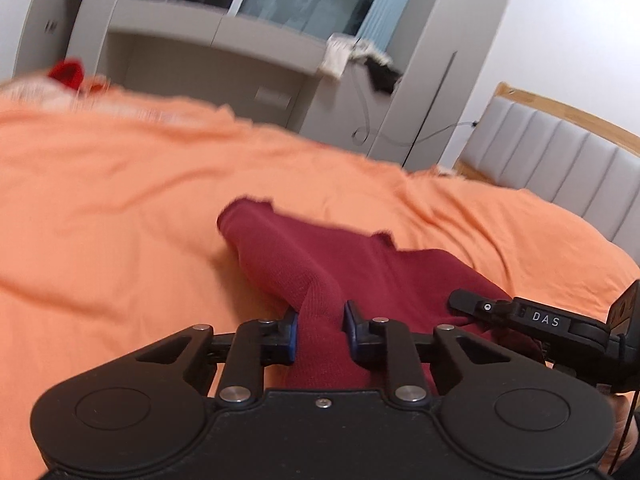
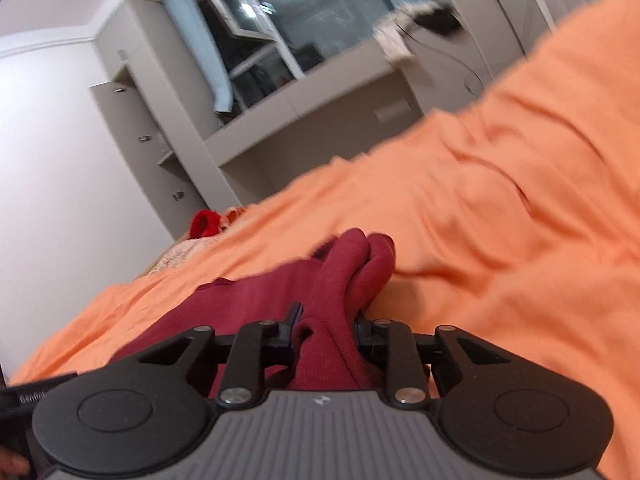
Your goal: Fold small clothes
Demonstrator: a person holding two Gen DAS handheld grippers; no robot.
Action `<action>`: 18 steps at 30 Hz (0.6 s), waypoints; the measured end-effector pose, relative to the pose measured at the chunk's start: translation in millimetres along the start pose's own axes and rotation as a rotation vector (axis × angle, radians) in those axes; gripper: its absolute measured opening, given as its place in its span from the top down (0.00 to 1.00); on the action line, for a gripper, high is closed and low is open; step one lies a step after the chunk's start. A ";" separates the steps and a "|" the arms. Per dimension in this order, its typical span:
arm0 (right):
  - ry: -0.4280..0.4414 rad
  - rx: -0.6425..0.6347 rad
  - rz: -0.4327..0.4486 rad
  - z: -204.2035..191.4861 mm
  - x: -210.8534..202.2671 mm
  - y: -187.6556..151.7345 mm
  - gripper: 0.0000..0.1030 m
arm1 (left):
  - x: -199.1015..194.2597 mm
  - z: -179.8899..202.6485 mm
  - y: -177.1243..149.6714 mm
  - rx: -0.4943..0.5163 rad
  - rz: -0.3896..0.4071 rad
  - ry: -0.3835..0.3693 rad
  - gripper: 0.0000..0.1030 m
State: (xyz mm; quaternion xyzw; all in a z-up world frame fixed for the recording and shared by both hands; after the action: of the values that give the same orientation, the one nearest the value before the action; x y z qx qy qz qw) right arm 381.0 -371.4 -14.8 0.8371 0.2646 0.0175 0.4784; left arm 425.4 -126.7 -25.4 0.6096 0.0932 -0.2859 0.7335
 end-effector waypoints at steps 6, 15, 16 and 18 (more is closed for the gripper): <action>0.044 -0.101 0.042 -39.3 10.8 8.0 0.76 | -22.3 2.0 17.8 0.148 0.150 0.048 0.78; 0.089 -0.194 0.042 -79.3 49.4 0.2 0.76 | -46.3 -31.1 37.9 0.222 0.256 0.185 0.78; 0.082 -0.200 0.026 -79.6 53.1 -3.4 0.76 | -45.9 -35.7 37.3 0.216 0.245 0.192 0.78; 0.066 -0.195 0.000 -77.0 57.2 -8.2 0.76 | -42.9 -43.7 32.4 0.209 0.216 0.200 0.78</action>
State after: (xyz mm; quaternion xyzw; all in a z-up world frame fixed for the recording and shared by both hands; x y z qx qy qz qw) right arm 404.9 -280.8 7.5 0.7856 0.2775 0.0708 0.5485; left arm 416.8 -69.2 12.2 0.7143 0.0697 -0.1516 0.6796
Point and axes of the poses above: each gripper's, at about its wrist camera, not at the fingertips, and x roughly the way its jaws point, z to its right, y to its top, the point moved 10 cm from there along x, roughly the way its jaws point, and after that the axes turned 11 degrees about y, right-handed, at the moved point
